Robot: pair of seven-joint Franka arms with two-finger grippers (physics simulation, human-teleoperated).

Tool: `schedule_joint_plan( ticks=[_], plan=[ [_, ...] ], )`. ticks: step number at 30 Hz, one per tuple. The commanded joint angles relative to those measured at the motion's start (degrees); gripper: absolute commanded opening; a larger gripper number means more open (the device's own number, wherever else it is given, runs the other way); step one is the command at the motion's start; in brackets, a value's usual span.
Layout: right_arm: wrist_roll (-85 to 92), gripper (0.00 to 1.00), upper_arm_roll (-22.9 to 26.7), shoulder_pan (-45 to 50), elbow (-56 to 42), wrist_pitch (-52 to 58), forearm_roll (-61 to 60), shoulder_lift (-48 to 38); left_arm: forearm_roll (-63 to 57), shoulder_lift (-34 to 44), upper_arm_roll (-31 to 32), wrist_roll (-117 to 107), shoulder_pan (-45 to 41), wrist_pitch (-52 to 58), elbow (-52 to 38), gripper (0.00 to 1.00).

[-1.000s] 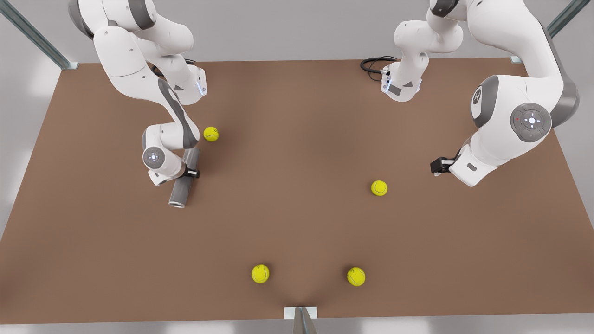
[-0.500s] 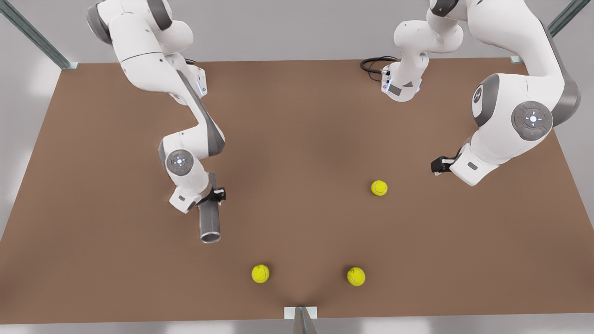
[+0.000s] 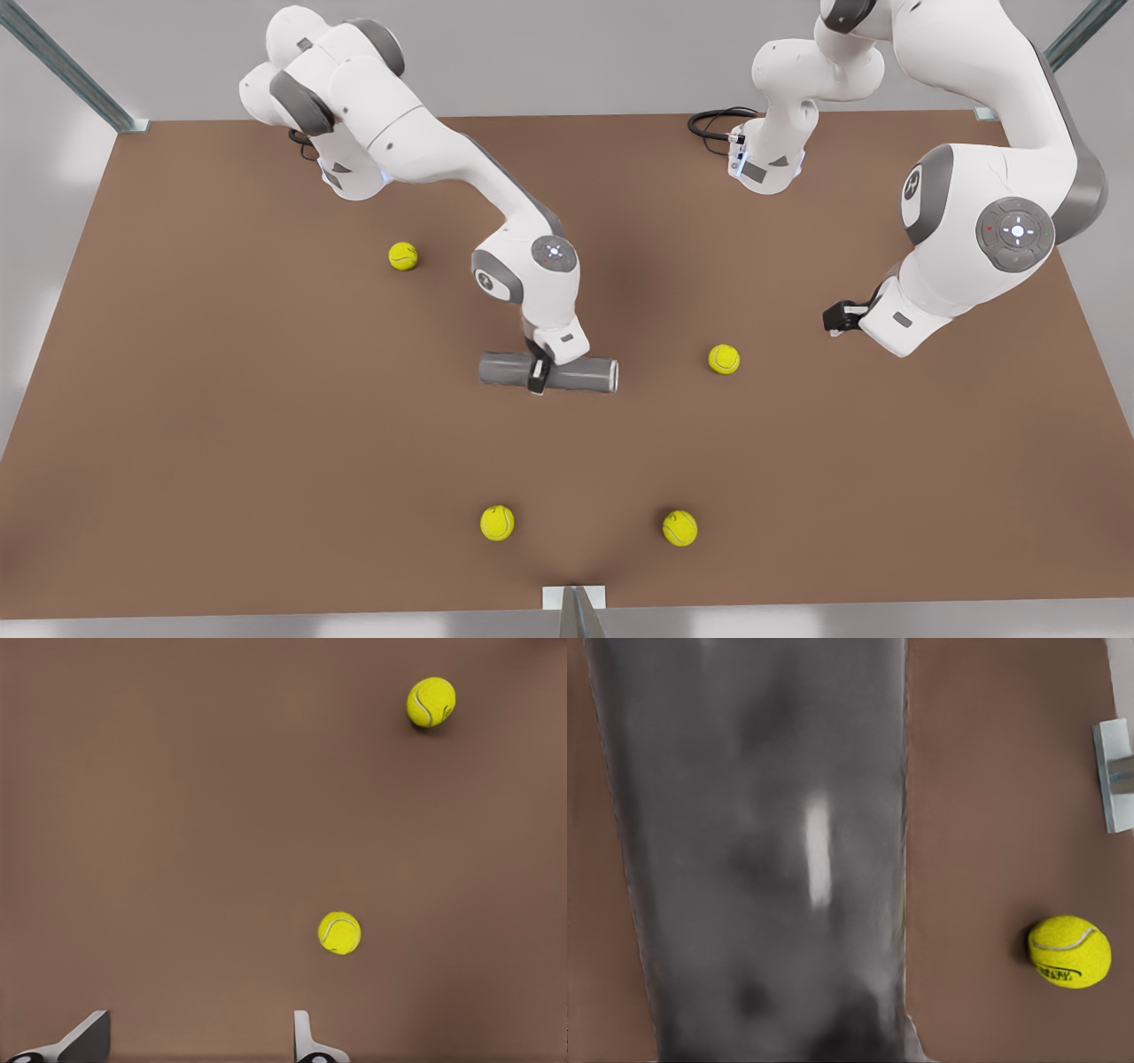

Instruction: Put the tennis tube upright

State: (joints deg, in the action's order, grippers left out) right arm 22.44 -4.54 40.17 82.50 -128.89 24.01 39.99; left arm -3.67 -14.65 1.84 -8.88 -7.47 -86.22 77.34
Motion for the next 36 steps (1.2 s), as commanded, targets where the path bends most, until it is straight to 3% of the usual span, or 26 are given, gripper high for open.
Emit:
schedule_joint_plan(
  ticks=[1,13,20,22,23,24,36],
  plan=[
    [33.02,0.69,-0.03,1.57,-0.15,-5.93,1.39,1.40,-0.02,0.06,0.00,-0.09,0.00,0.00,0.00,1.00],
    [14.30,0.69,-0.20,5.70,-4.19,-12.00,0.69,10.55,-0.02,-0.46,0.00,-0.88,-0.09,-0.17,-0.08,1.00],
    [13.68,0.69,0.15,5.97,-3.84,-11.12,-21.98,11.34,-0.02,-0.37,0.00,-0.97,-0.09,0.00,-0.08,1.00],
    [13.86,0.69,0.23,6.06,-3.93,-11.29,-21.37,11.95,-0.02,-0.37,0.00,-0.97,-0.18,0.00,-0.08,1.00],
    [13.95,0.73,0.15,6.06,-3.84,-11.29,-21.20,12.21,-0.02,-0.37,0.00,-0.88,-0.09,0.00,-0.08,1.00],
    [13.94,1.00,0.23,6.06,-3.84,-11.82,-21.81,13.18,-0.02,-0.46,0.00,-0.97,-0.09,0.00,-0.08,1.00],
    [14.47,1.00,-0.20,5.88,-4.02,-11.03,-21.11,9.49,-0.02,-0.29,0.00,-1.23,-0.18,0.00,-0.08,1.00]
  ],
)
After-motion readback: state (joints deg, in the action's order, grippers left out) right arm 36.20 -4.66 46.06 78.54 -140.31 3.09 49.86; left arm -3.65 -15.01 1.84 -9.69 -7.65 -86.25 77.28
